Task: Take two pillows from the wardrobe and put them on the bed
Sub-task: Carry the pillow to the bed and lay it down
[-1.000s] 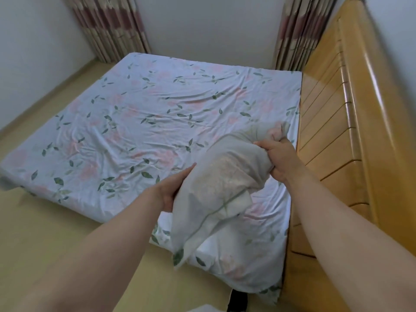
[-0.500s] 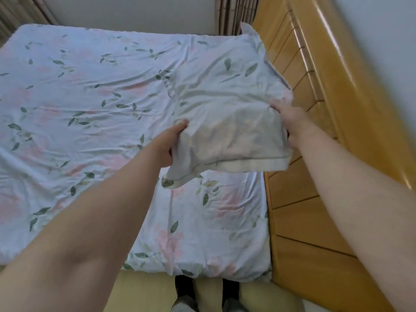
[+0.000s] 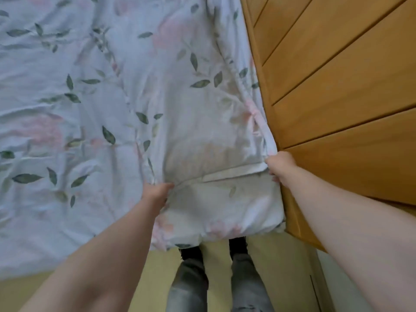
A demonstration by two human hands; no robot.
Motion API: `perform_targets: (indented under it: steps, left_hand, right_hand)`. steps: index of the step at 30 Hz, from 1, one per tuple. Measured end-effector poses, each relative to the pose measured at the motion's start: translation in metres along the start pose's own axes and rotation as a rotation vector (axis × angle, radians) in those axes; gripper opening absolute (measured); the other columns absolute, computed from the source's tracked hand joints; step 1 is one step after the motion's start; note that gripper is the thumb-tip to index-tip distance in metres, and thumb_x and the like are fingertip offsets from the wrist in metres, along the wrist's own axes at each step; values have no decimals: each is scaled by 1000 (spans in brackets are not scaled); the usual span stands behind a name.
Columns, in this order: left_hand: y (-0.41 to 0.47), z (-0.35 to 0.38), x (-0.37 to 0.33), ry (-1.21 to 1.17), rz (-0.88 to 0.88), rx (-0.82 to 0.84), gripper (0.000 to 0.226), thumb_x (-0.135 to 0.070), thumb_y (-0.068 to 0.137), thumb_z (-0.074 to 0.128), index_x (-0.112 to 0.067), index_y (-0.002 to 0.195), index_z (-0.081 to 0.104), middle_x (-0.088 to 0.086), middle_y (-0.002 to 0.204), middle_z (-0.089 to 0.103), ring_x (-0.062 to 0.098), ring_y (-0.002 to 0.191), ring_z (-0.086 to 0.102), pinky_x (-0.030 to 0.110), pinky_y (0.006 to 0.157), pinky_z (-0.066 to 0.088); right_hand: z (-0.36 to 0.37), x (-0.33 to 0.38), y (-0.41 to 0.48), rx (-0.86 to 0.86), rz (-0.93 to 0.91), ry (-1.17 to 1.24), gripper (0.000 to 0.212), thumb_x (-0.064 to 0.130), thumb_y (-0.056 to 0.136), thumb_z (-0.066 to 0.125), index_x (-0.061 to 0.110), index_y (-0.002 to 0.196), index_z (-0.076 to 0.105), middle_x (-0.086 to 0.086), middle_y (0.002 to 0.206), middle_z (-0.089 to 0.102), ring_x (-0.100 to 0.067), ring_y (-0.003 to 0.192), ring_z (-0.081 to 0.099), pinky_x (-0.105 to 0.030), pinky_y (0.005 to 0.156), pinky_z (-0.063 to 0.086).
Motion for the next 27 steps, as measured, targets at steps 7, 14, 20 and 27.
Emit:
perform_targets:
  steps: [7, 14, 20, 27]
  left_hand:
    - [5, 18, -10, -125, -36, 90, 69, -70, 70, 72, -26, 122, 58, -5, 109, 62, 15, 84, 59, 28, 71, 43]
    - [10, 18, -37, -285, 54, 22, 108, -72, 57, 81, -26, 147, 43, -10, 142, 49, 17, 136, 46, 38, 112, 32]
    - [43, 12, -69, -514, 123, 112, 107, -73, 42, 88, -37, 137, 55, -3, 127, 69, 28, 114, 68, 56, 94, 54]
    - [41, 16, -84, -289, 288, -122, 125, -70, 45, 85, -54, 149, 18, -14, 150, 44, 21, 125, 56, 50, 102, 50]
  right_hand:
    - [17, 11, 28, -34, -18, 143, 85, 51, 78, 79, 16, 145, 39, -9, 129, 62, -29, 90, 68, -36, 65, 54]
    - [29, 63, 38, -33, -172, -137, 114, 87, 61, 57, 23, 153, 35, -5, 154, 47, -38, 138, 47, -52, 112, 39]
    - [52, 81, 64, 98, -63, 210, 135, 82, 34, 69, 31, 153, 34, -1, 144, 51, -33, 131, 53, -48, 106, 48]
    - [84, 88, 51, 460, 16, 449, 76, 59, 79, 78, 11, 135, 59, -15, 121, 72, -35, 103, 72, -49, 82, 61]
Point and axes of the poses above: each hand's wrist, its own y-axis towards the middle knuckle, its own z-axis out of the palm, x = y × z, the point moved 7 cm from there along y, towards the middle knuckle
